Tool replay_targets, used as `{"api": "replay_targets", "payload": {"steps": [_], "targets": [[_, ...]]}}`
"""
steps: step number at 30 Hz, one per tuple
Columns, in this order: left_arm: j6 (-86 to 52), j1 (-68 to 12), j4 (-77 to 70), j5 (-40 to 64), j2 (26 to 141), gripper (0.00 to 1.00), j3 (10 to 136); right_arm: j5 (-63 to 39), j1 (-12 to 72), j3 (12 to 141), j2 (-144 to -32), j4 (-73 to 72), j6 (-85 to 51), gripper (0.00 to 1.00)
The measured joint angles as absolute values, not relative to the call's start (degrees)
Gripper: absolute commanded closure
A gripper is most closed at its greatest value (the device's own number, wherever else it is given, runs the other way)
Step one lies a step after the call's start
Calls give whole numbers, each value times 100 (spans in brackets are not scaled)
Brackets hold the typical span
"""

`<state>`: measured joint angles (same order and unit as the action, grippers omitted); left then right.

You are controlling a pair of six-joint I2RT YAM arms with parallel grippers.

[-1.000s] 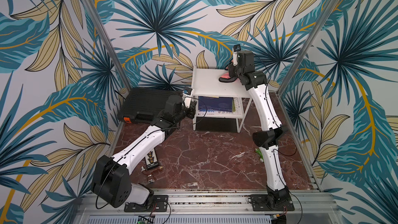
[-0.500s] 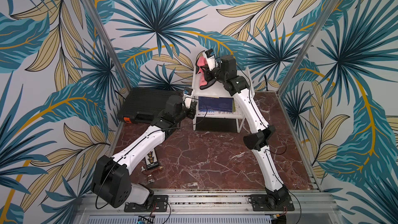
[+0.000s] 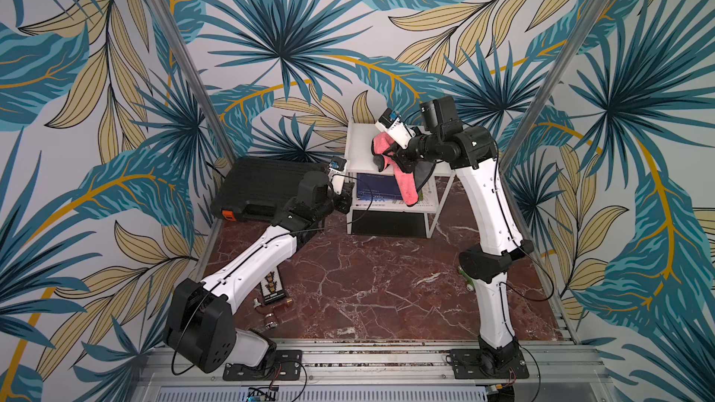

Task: Wipe the bookshelf clean with a cloth
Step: Hold the shelf at the center of the board.

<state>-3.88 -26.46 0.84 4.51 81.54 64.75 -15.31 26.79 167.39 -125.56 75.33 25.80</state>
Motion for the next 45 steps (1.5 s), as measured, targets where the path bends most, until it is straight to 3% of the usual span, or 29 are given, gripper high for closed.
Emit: {"api": "replay_targets", "payload": {"steps": [7, 12, 18, 26, 30, 35, 39, 45], "targets": [[-401, -2644, 82, 447, 8154, 100, 6473, -1247, 3614, 16724, -12554, 7603, 2862, 100], [-408, -2641, 5, 454, 8147, 100, 6429, -766, 3531, 16483, -12383, 7828, 3218, 100], [-429, -2620, -69, 482, 8121, 100, 6366, -235, 3291, 12119, -9677, 6613, 3548, 100], [-432, -2617, -71, 502, 8121, 100, 6366, 899, 3151, 11238, -9205, 5596, 3645, 100], [-445, -2617, -89, 545, 8121, 100, 6361, 803, 2985, 10468, -8962, 5194, 3570, 100], [-449, -2604, -89, 578, 8121, 100, 6361, -14, 3107, 10315, -9017, 4429, 2936, 100], [-447, -2600, -89, 607, 8121, 100, 6361, 56, 3264, 10038, -9080, 3859, 2585, 100], [-440, -2600, -64, 609, 8106, 100, 6361, -95, 2246, 8388, -7848, 3503, 2224, 100]]}}
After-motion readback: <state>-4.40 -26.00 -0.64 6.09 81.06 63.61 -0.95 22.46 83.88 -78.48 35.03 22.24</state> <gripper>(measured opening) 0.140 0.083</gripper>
